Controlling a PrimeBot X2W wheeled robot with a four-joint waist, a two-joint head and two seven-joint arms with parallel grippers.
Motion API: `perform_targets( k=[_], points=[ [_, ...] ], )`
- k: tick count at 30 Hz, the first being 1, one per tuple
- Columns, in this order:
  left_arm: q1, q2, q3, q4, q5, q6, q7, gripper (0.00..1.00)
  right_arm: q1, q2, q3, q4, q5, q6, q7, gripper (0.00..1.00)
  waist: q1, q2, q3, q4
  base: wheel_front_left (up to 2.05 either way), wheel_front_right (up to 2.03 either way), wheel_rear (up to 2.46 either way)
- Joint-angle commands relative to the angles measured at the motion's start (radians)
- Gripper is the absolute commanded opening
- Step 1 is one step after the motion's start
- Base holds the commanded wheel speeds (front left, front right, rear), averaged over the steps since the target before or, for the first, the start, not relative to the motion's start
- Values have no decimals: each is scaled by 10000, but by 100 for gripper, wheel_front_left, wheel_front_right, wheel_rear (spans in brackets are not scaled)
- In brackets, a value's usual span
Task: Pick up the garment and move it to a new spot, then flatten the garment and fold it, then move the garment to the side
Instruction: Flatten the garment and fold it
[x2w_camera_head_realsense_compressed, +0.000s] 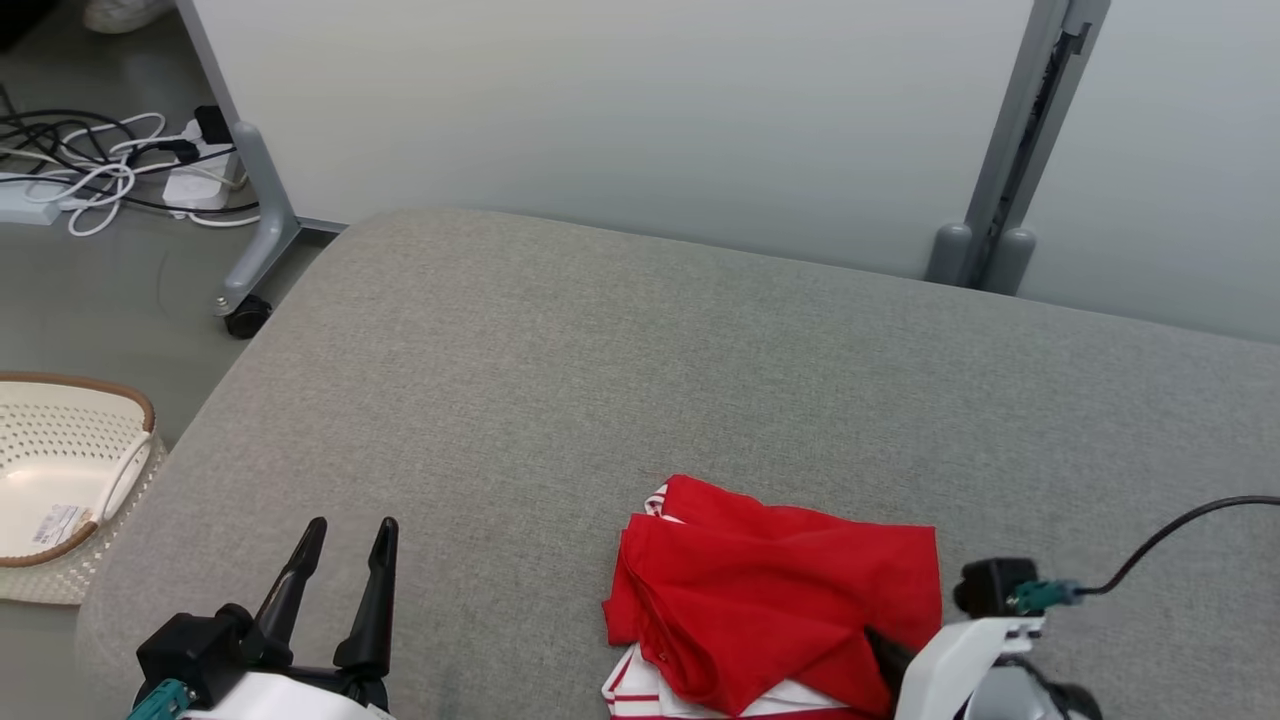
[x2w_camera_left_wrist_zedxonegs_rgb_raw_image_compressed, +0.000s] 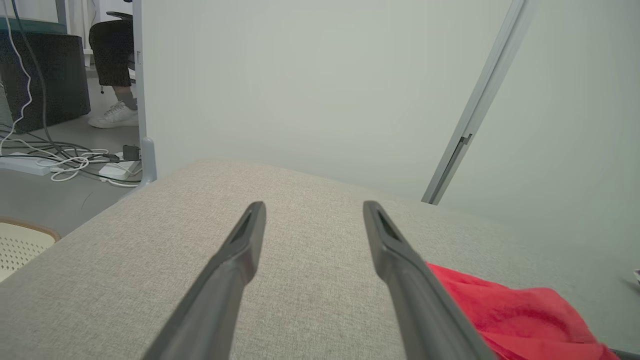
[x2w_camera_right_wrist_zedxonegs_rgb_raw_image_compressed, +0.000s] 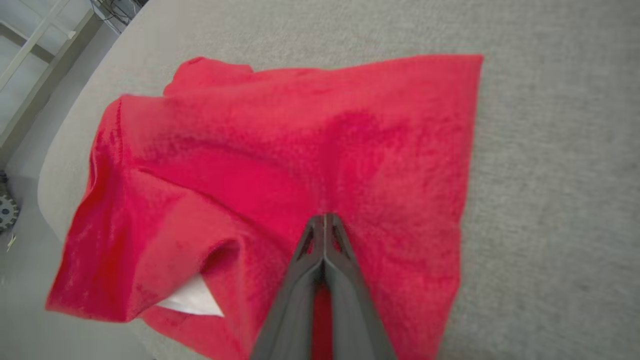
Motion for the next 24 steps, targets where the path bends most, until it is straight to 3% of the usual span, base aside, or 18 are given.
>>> perform_targets(
  k=[1,6,13,17,24],
  points=[
    [-179,34,22,22,-38,-15,-41,100,192,5,133,-135,67,5,148,0,0,0,-5,49,0,0,0],
    [-130,67,27,62,-60,-15,-41,100,701,55,1232,-1153,831,5,930,0,0,0,-31,186,0,0,0],
    [-153,20,24,111,-48,-16,-41,100,944,44,2776,-2128,1286,5,1160,0,0,0,-29,155,0,0,0],
    [-178,-3,12,121,-62,-16,-41,100,829,43,3589,-2404,1839,5,851,0,0,0,-15,69,0,0,0],
    [-139,-22,29,93,-92,-16,-41,100,359,-401,3381,-2798,2090,5,-366,0,0,0,-2,-274,0,0,0]
  ],
)
